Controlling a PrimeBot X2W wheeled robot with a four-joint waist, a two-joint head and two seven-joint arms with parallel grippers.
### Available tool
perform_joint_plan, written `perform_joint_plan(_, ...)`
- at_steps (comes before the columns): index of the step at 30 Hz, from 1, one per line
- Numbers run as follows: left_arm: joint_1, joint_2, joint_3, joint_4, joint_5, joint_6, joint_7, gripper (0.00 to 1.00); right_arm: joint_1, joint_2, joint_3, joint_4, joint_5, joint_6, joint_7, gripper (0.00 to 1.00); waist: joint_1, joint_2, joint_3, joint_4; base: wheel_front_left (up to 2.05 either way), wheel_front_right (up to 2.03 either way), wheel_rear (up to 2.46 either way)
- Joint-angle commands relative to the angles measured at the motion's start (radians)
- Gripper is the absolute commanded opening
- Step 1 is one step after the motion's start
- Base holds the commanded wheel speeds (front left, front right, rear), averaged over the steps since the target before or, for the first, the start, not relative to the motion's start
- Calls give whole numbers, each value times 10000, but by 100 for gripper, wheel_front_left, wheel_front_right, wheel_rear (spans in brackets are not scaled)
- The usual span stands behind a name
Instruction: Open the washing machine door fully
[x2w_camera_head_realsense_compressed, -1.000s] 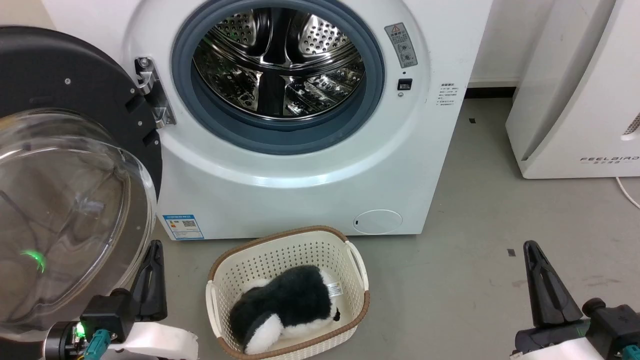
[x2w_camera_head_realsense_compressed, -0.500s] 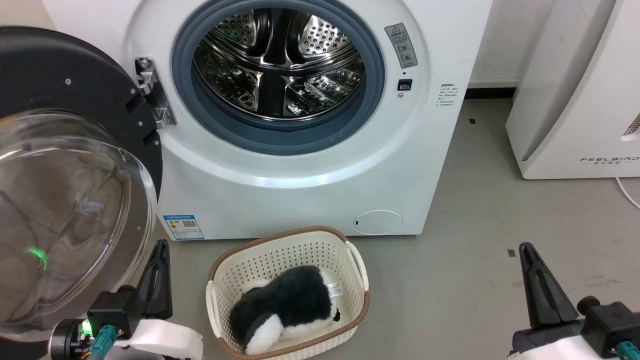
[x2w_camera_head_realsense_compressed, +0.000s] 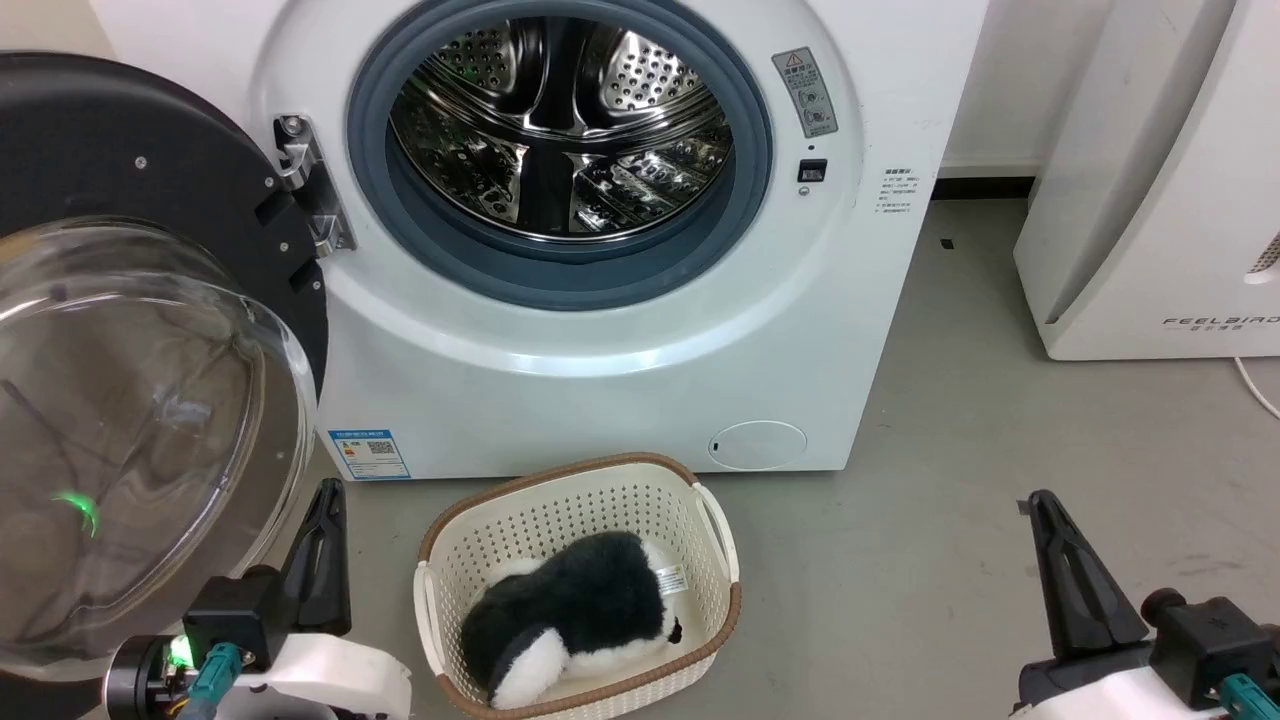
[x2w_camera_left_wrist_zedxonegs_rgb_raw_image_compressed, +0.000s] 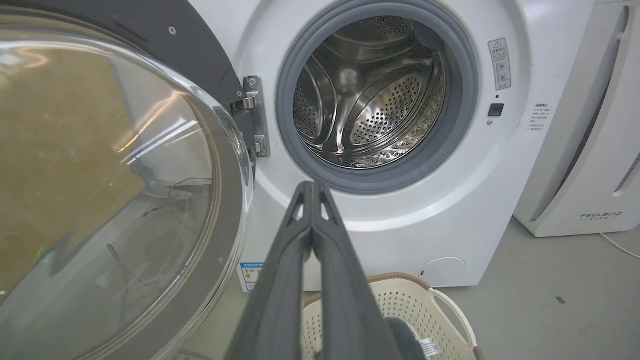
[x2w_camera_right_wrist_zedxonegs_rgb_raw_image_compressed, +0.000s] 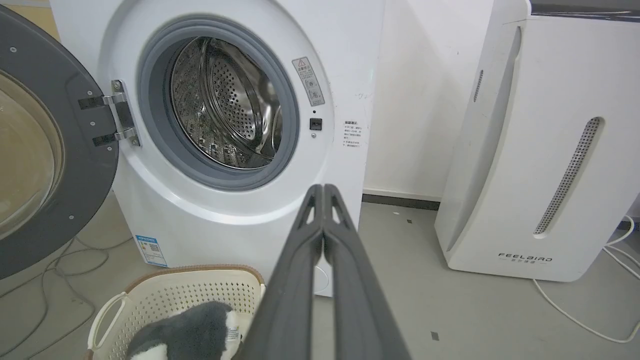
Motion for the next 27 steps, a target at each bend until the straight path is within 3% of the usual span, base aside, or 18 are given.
perform_joint_plan(1, 66, 0, -55, -83, 75, 73, 58, 0, -162, 8, 24, 24, -21, 2, 52, 0, 0, 0, -1, 3, 0, 0, 0)
perform_joint_plan(27, 113, -6, -340, -313, 139, 262, 606, 0, -329, 14, 131, 164, -97, 4, 586, 0, 0, 0, -25, 64, 0, 0, 0)
